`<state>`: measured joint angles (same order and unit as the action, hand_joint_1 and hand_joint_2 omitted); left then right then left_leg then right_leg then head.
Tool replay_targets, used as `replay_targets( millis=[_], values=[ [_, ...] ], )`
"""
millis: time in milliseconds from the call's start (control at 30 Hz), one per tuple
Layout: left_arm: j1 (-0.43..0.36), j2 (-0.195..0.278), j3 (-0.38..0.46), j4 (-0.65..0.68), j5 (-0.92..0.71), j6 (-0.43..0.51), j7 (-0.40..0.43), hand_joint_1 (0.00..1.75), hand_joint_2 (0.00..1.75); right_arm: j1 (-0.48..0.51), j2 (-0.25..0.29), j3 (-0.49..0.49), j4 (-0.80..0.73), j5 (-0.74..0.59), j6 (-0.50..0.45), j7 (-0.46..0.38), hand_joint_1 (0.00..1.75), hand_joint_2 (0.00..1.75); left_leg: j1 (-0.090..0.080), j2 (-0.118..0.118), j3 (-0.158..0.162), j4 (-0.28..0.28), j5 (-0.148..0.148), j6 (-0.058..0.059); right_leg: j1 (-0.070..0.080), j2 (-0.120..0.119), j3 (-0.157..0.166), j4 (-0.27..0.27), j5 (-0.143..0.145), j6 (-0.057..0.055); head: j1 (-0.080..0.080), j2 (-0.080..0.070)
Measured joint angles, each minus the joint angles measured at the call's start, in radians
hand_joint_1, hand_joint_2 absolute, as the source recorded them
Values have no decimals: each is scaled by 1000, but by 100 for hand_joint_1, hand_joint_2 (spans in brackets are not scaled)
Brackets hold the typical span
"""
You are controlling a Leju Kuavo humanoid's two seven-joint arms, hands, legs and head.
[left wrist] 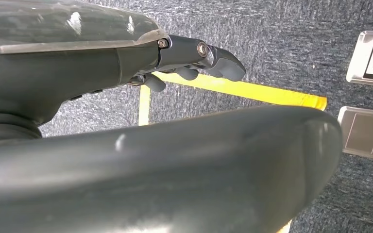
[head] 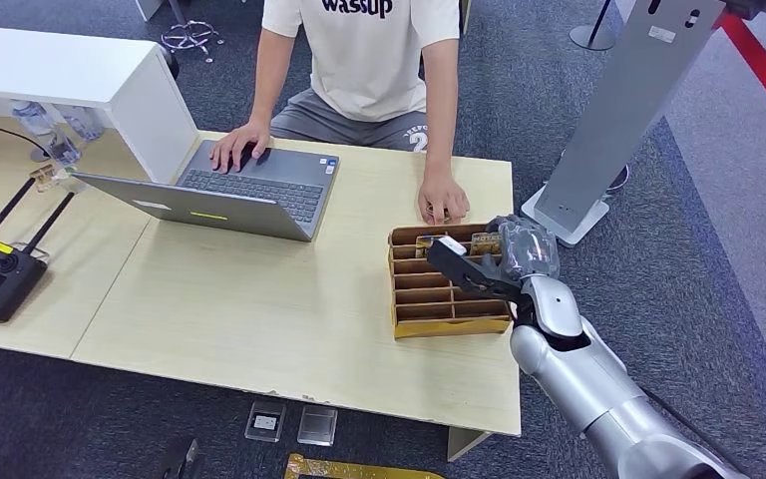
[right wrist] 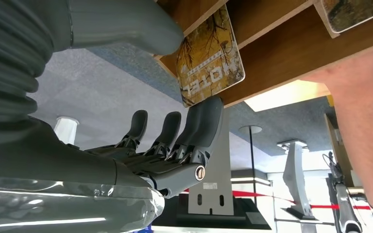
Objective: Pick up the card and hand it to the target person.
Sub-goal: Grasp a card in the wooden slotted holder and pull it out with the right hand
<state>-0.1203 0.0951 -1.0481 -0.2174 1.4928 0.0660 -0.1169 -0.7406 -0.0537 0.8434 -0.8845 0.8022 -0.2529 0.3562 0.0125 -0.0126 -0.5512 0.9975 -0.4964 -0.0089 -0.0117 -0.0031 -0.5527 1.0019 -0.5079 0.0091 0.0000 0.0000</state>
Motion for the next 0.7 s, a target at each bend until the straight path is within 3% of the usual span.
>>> replay_targets(
  millis=[267,567,700],
  values=[
    [0,0,0,0,7,3,0,0,0,0,2,1,13,-3,-2,-5,54,175,0,0,0,0,0,0,0,0,0,0,0,0,0,0],
    [0,0,0,0,9,3,-1,0,0,-2,6,1,22,-6,-3,-9,73,175,0,0,0,0,0,0,0,0,0,0,0,0,0,0],
    [0,1,0,0,10,3,-1,0,0,-3,7,1,24,-6,-6,-12,101,175,0,0,0,0,0,0,0,0,0,0,0,0,0,0]
  ],
)
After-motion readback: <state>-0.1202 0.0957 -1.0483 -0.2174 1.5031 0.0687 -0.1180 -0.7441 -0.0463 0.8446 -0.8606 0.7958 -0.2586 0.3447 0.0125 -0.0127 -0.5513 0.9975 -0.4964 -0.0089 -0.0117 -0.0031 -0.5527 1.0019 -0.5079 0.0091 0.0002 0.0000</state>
